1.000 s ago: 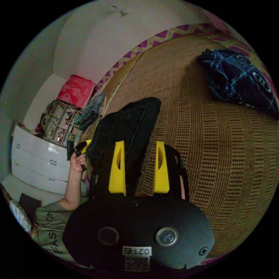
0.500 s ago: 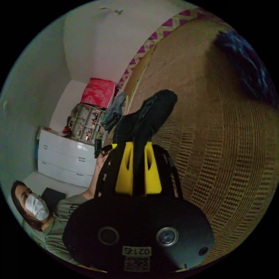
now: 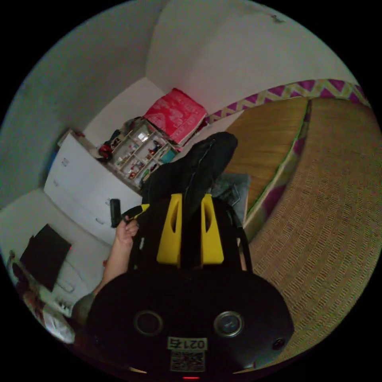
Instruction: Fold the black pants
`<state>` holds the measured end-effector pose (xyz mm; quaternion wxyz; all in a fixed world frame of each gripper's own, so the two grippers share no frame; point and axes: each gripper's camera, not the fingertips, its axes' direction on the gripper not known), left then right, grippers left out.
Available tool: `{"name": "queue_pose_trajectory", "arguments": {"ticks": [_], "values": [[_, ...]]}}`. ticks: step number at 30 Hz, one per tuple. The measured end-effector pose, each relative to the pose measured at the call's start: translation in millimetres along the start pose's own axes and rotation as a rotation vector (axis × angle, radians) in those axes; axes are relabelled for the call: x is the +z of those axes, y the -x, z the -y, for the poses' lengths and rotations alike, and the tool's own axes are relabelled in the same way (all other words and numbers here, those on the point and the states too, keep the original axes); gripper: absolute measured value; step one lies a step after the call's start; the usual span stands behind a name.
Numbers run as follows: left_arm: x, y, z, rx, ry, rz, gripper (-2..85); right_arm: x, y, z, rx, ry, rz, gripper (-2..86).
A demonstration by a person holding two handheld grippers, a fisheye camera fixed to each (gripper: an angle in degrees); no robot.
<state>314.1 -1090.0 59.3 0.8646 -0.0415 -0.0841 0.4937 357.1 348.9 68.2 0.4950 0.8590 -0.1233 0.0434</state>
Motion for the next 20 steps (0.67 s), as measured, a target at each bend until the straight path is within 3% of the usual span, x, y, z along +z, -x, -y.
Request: {"name": "queue_pose_trajectory", "arguments": {"ticks": [3,5,8,13,20], "values": [[3.1,60.6,-6.1,-0.192,-0.01,0.121,8.1,66.7,-1.4,17.4,0.02,0.054,-0.204,12.4],[-3.9,77.4,-25.4,-0.212,-0.055,0.096,5.6,92.9,-5.2,10.3,-0.008,0.127,-0.269,12.5],[-24.2,62.7,-63.6,-0.08,-0.19,0.007,4.8,103.8,-6.9,-19.9,-0.081,0.193,-0.321,12.8],[-14.9,-23.6,-130.9,0.164,-0.081,0.101,2.9,63.9,3.7,-93.1,-0.191,0.211,-0.4,12.6],[25.8,-133.5,-240.4,0.342,-0.052,0.154,-0.8,-33.4,12.7,-205.6,-0.278,0.158,-0.582,12.1]]}}
